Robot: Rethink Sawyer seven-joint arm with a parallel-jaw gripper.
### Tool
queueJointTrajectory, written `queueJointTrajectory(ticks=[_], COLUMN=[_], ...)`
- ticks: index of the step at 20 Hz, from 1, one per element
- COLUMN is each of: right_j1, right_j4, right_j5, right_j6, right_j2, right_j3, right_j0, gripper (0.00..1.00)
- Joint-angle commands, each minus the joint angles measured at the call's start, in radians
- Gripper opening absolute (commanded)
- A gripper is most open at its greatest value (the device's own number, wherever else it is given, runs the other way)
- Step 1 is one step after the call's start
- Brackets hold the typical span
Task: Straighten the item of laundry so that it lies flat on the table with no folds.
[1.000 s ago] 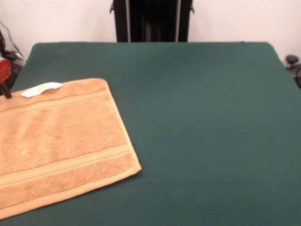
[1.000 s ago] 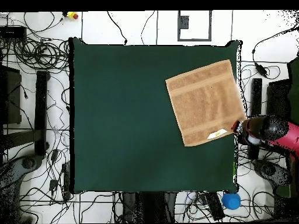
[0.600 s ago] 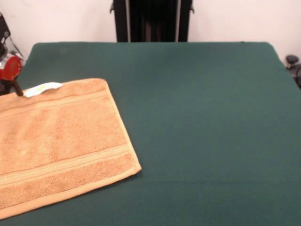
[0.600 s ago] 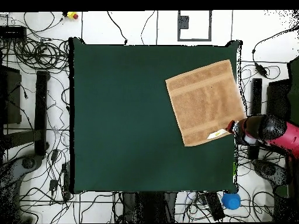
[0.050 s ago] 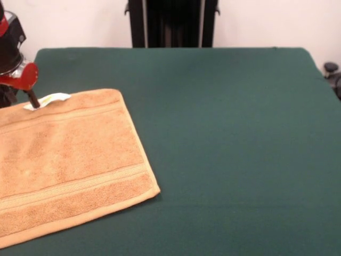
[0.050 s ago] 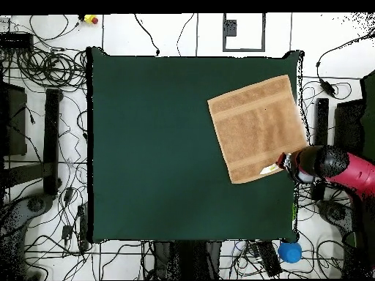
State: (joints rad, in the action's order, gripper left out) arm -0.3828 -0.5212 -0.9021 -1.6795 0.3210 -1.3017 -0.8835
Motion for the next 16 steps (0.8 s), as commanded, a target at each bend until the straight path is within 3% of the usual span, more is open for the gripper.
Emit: queueJointTrajectory(ticks=[1, 7, 16], right_j1=[0.012, 0.017, -0.015], right_j4=[-0.017, -0.011, 0.050], right_j5=[0.099, 0.123, 0.149], right_j6=[0.061, 0.037, -0.069], right_j2=[0.073, 0.061, 0.052], right_j3=[-0.143, -0.145, -0.226], right_j0=[0.076, 0.081, 0.104], gripper=[1.00, 1.00, 1.00])
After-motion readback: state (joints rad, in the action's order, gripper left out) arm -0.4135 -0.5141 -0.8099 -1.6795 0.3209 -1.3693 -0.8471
